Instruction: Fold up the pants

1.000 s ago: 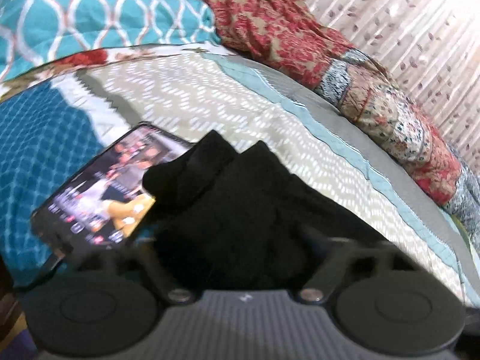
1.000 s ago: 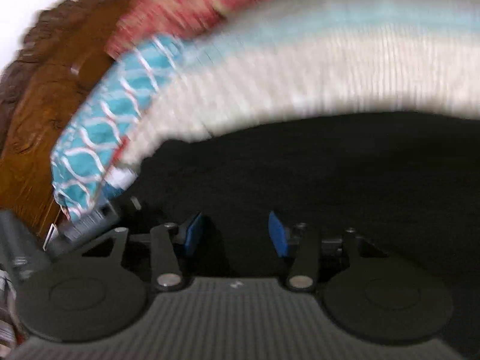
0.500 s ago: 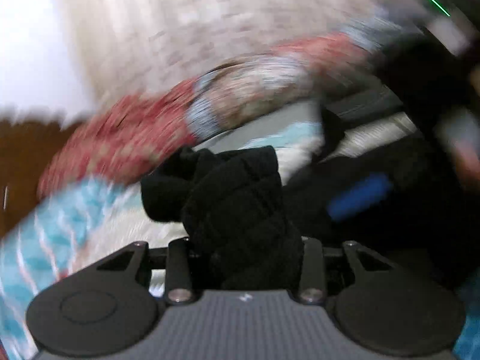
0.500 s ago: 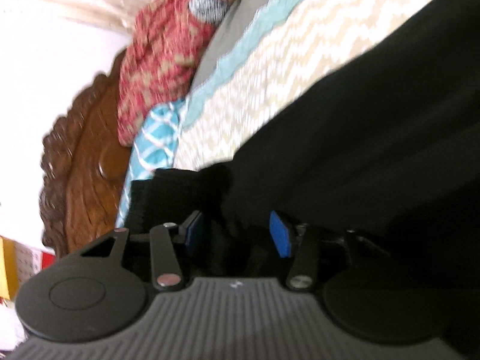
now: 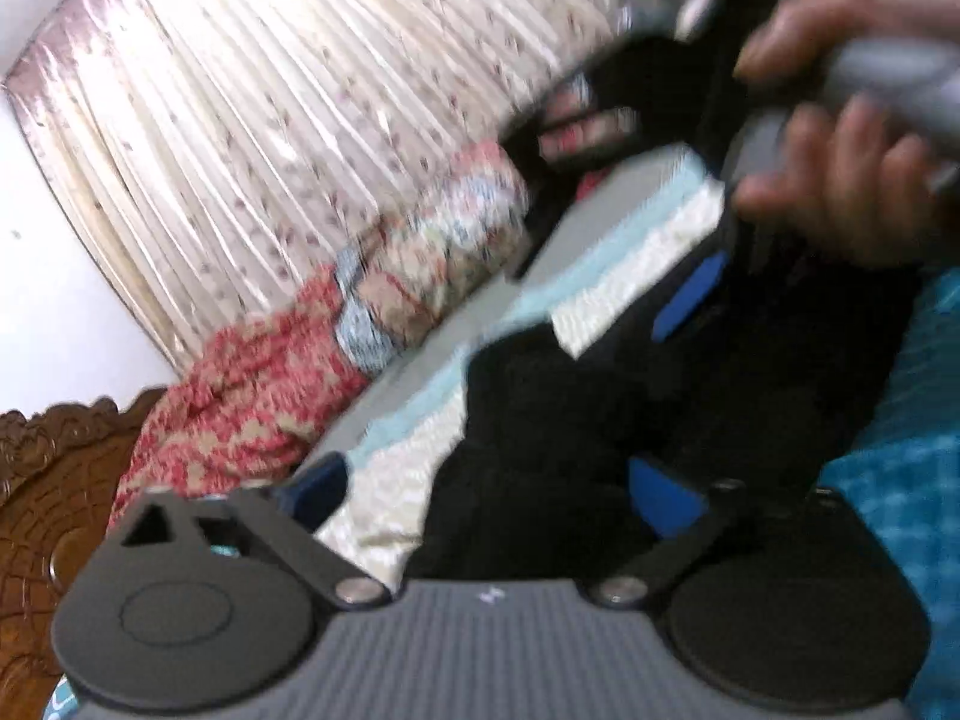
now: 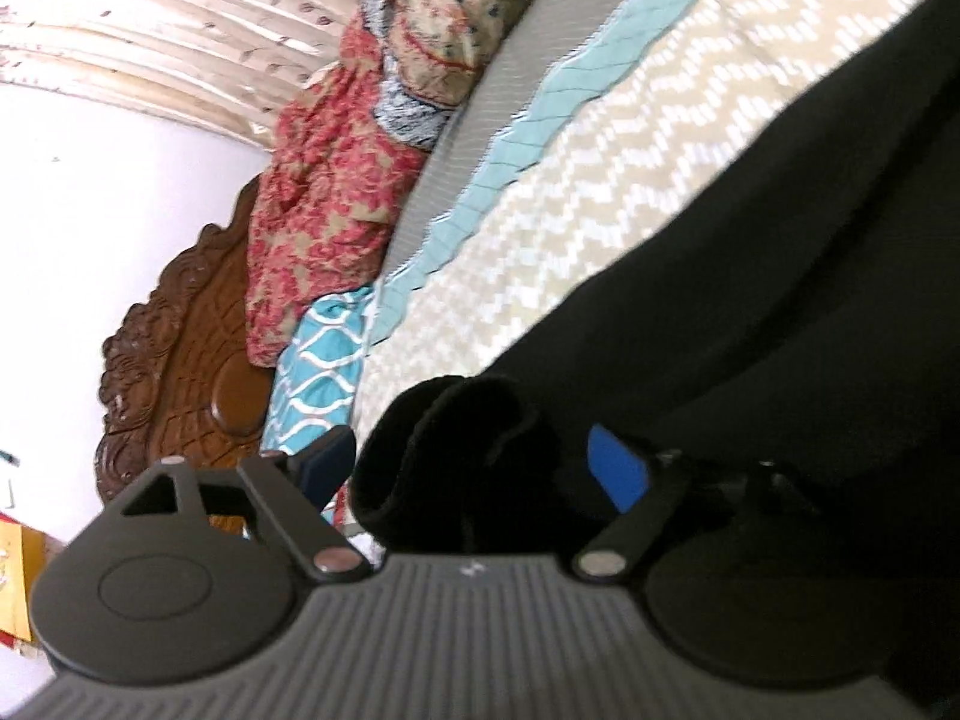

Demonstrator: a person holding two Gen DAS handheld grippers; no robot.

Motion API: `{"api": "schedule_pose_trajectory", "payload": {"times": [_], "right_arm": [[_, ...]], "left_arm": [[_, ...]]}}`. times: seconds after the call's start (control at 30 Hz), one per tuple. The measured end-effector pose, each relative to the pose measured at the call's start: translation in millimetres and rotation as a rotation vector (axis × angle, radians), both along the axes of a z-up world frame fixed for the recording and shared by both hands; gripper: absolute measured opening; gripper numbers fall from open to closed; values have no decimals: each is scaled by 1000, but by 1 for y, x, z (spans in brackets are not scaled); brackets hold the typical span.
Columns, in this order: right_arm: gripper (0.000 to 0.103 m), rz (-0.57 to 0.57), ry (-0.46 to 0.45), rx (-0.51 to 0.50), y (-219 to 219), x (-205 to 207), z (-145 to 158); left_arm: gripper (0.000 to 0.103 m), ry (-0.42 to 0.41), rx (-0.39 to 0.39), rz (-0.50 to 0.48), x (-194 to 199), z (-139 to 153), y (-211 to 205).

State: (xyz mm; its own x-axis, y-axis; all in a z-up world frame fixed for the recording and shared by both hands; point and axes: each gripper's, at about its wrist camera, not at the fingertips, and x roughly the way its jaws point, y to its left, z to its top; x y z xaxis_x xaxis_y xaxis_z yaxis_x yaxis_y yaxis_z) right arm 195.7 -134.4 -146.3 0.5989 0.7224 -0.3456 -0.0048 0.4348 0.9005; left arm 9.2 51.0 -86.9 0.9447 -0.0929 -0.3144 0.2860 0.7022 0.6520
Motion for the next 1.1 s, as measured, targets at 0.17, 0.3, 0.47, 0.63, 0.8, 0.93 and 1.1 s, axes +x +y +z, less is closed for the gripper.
{"api": "schedule_pose_trajectory", "payload": {"times": [0.17,0.3,0.47,0.63,0.8,0.93,1.1], "right_arm": [[94,67,-17,-28,20,7,3],[98,126,12,-110,44,11,-2],[97,226,-4,-263,70,15,-8],[25,265,-152,-391,76,6,20],[25,172,-284,-510,60,-1,44],[40,188,-98,-646,58,21,0],[61,100,-91,-558,34,21,4]], "left_arm": [[103,17,-60,6,-18,14,19],[103,46,-79,52,-18,12,23],[103,43,-73,35,-21,8,21],[103,86,-80,68,-15,0,23],[103,127,-97,124,-10,-3,31],[103,209,-183,131,-6,3,41],[103,315,-287,88,-12,8,58]]}}
